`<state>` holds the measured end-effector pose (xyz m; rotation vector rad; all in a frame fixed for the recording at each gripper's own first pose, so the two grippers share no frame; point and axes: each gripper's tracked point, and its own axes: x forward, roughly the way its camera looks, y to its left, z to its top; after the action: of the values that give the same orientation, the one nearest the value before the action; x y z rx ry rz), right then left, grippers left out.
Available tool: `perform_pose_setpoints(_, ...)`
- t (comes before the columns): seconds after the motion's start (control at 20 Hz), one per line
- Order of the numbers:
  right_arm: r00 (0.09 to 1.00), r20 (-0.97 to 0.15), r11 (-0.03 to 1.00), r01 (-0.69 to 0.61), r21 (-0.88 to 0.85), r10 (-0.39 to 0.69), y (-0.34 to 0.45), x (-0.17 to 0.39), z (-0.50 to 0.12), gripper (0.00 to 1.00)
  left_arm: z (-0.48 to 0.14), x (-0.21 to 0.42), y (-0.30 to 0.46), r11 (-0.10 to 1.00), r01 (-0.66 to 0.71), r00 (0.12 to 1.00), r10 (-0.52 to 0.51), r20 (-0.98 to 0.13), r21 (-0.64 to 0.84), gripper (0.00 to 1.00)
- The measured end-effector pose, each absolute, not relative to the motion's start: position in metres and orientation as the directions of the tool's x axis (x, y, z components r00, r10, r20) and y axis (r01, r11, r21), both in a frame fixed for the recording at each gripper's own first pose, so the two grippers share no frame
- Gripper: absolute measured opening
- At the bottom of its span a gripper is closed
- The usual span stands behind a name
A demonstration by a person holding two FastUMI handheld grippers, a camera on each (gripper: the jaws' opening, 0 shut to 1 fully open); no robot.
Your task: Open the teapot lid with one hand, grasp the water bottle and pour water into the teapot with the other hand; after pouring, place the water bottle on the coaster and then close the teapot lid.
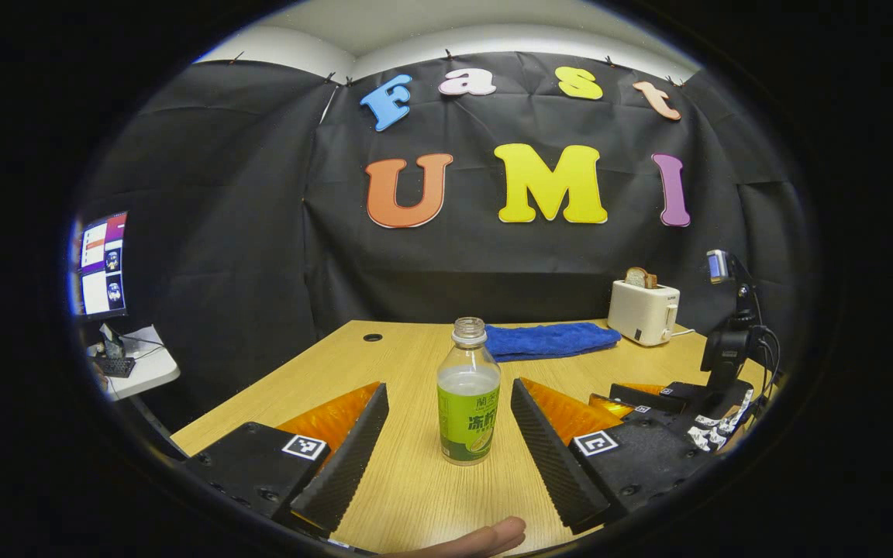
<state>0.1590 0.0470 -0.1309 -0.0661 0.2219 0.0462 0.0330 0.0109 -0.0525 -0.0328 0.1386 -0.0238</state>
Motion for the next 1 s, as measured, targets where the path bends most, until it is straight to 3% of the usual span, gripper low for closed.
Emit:
perform_pose_setpoints(0.1, 0.976, -0.216, 0.999, -0.031, -0.008, 0.029, 0.042, 0.162, -0.13, 0.12, -0.054, 0.034, 0.011, 0.999, 0.019, 0.99, -0.024, -0.141, -0.036, 0.99)
perform_pose_setpoints(0.2, 0.979, -0.201, 0.999, -0.031, -0.013, 0.028, 0.04, 0.163, -0.13, 0.13, -0.054, 0.033, 0.013, 0.999, 0.016, 0.99, -0.02, -0.141, -0.032, 1.0)
perform_pose_setpoints(0.3, 0.979, -0.2, 0.999, -0.031, -0.021, 0.026, 0.044, 0.161, -0.13, 0.0, -0.054, 0.034, 0.014, 0.999, 0.016, 0.99, -0.02, -0.143, -0.033, 0.99)
perform_pose_setpoints(0.65, 0.991, -0.13, 0.999, -0.02, -0.032, 0.016, 0.037, 0.151, -0.097, 0.0, -0.06, 0.039, 0.02, 0.999, 0.016, 0.987, -0.023, -0.158, -0.049, 1.0)
perform_pose_setpoints(1.0, 0.997, -0.044, 0.994, 0.058, -0.089, -0.062, -0.008, 0.101, -0.037, 0.0, -0.072, 0.044, 0.009, 0.992, 0.103, 0.975, -0.115, -0.19, -0.071, 1.0)
